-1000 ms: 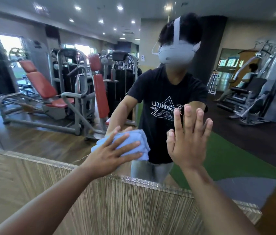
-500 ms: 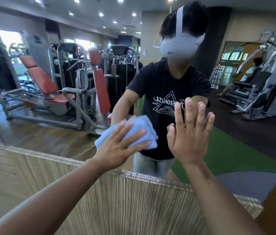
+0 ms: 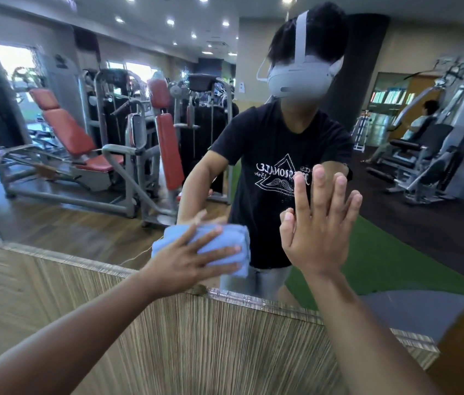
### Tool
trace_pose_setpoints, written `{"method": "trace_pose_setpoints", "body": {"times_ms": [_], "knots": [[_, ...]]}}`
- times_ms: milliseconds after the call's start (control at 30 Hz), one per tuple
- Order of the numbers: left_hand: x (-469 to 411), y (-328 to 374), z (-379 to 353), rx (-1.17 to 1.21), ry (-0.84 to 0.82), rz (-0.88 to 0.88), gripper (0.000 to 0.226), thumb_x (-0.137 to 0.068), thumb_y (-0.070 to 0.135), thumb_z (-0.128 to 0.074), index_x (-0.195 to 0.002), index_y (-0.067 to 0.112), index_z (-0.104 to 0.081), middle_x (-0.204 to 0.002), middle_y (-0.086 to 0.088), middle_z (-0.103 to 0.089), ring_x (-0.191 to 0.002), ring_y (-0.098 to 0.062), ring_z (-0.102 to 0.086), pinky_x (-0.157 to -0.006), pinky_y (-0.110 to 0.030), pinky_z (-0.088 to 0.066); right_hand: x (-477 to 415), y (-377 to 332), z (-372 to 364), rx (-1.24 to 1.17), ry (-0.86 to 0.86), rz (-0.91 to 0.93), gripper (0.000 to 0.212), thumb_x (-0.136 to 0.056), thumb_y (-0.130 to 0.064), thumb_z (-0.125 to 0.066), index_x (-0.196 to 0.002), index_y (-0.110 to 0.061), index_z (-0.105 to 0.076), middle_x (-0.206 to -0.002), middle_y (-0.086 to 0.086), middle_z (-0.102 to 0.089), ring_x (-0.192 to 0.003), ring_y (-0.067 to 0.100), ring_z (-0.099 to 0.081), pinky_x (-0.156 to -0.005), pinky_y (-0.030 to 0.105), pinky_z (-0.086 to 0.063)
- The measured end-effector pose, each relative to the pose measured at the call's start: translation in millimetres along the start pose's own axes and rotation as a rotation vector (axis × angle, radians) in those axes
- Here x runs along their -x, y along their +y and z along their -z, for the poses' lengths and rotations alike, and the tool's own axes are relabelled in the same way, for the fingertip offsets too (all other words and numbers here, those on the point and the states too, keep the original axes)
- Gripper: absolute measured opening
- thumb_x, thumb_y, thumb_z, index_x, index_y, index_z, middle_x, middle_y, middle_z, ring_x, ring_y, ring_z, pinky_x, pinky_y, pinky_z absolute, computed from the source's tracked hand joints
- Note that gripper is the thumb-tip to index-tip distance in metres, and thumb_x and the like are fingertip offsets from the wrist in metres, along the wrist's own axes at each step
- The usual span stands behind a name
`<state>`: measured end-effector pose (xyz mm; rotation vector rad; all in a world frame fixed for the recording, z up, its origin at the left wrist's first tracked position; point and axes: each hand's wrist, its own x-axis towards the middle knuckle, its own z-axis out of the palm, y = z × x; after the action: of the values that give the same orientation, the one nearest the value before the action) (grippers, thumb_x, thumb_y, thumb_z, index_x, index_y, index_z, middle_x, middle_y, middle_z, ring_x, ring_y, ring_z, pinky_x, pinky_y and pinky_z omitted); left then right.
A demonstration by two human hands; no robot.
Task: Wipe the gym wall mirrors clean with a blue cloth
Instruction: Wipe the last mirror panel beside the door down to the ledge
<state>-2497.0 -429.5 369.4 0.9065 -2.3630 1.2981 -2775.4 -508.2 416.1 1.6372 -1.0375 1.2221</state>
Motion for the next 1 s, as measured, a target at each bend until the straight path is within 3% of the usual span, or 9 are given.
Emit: {"method": "trace_pose_setpoints", "body": {"times_ms": [100, 233, 367, 433, 600, 733, 867, 1000], "knots": [[-23, -18, 12, -0.009, 0.144, 0.157, 0.046, -0.109, 0.014, -0.035, -0.151, 0.033, -0.039, -0.161, 0.002, -0.029, -0.155, -0.033, -0.008, -0.122, -0.062, -0.011, 0, 1, 0, 0.004, -0.005, 0.008, 0.066, -0.103, -0.035, -0.035, -0.165, -0.019, -0.016, -0.172, 0.004, 0.002, -0.158, 0.032, 0.001, -0.126, 0.059, -0.005], [-18, 6, -3, 0.088, 0.182, 0.289, 0.067, -0.092, 0.0, -0.057, -0.149, 0.032, -0.042, -0.159, 0.002, -0.034, -0.153, -0.035, -0.014, -0.121, -0.06, -0.02, 1, 1, -1, 0.012, -0.006, 0.003, 0.065, -0.104, -0.036, -0.032, -0.165, -0.019, -0.014, -0.173, 0.004, 0.003, -0.158, 0.032, 0.002, -0.126, 0.059, -0.006], [19, 49, -31, 0.055, -0.023, -0.006, 0.054, -0.096, 0.013, -0.049, -0.146, 0.033, -0.048, -0.16, 0.006, -0.034, -0.148, -0.035, -0.027, -0.125, -0.055, -0.009, 0, 1, 0, 0.004, -0.002, 0.002, 0.065, -0.104, -0.037, -0.031, -0.164, -0.019, -0.016, -0.172, 0.005, 0.0, -0.158, 0.032, 0.001, -0.126, 0.059, -0.008], [36, 60, -39, -0.005, -0.116, -0.109, 0.055, -0.096, 0.015, -0.048, -0.147, 0.035, -0.047, -0.161, 0.01, -0.03, -0.151, -0.033, -0.022, -0.126, -0.052, -0.005, 0, 1, 1, 0.003, -0.005, 0.004, 0.065, -0.103, -0.037, -0.033, -0.164, -0.019, -0.016, -0.172, 0.005, -0.001, -0.158, 0.032, 0.0, -0.126, 0.059, -0.008], [37, 49, -32, -0.026, -0.123, -0.058, 0.049, -0.11, 0.017, -0.023, -0.144, 0.039, -0.051, -0.158, 0.012, -0.039, -0.147, -0.032, -0.033, -0.123, -0.057, -0.013, -1, 2, 3, -0.009, -0.037, 0.011, 0.065, -0.104, -0.036, -0.033, -0.164, -0.019, -0.016, -0.172, 0.006, -0.001, -0.158, 0.032, 0.001, -0.126, 0.059, -0.005], [35, 27, -14, 0.007, -0.024, 0.27, 0.054, -0.096, 0.016, -0.046, -0.146, 0.035, -0.044, -0.158, 0.001, -0.038, -0.149, -0.038, -0.024, -0.122, -0.059, -0.009, -1, 2, 4, -0.012, -0.055, 0.007, 0.064, -0.105, -0.036, -0.032, -0.164, -0.019, -0.016, -0.172, 0.005, 0.001, -0.158, 0.032, 0.001, -0.126, 0.059, -0.004], [26, -2, 8, 0.152, 0.209, 0.918, 0.059, -0.092, 0.015, -0.045, -0.15, 0.026, -0.037, -0.163, -0.012, -0.023, -0.154, -0.039, -0.003, -0.12, -0.065, -0.011, -2, -2, 10, -0.054, -0.066, -0.004, 0.064, -0.105, -0.032, -0.037, -0.164, -0.017, -0.018, -0.17, 0.008, -0.005, -0.155, 0.036, -0.009, -0.125, 0.062, -0.006], [20, 0, 1, 0.464, 0.492, 1.511, 0.066, -0.1, 0.01, -0.041, -0.157, 0.039, -0.023, -0.168, -0.001, -0.006, -0.155, -0.03, -0.005, -0.124, -0.053, -0.017, -1, -9, 17, -0.111, -0.084, 0.024, 0.069, -0.102, -0.028, -0.046, -0.164, -0.016, -0.017, -0.169, 0.014, -0.008, -0.154, 0.04, -0.01, -0.124, 0.065, -0.004]]}}
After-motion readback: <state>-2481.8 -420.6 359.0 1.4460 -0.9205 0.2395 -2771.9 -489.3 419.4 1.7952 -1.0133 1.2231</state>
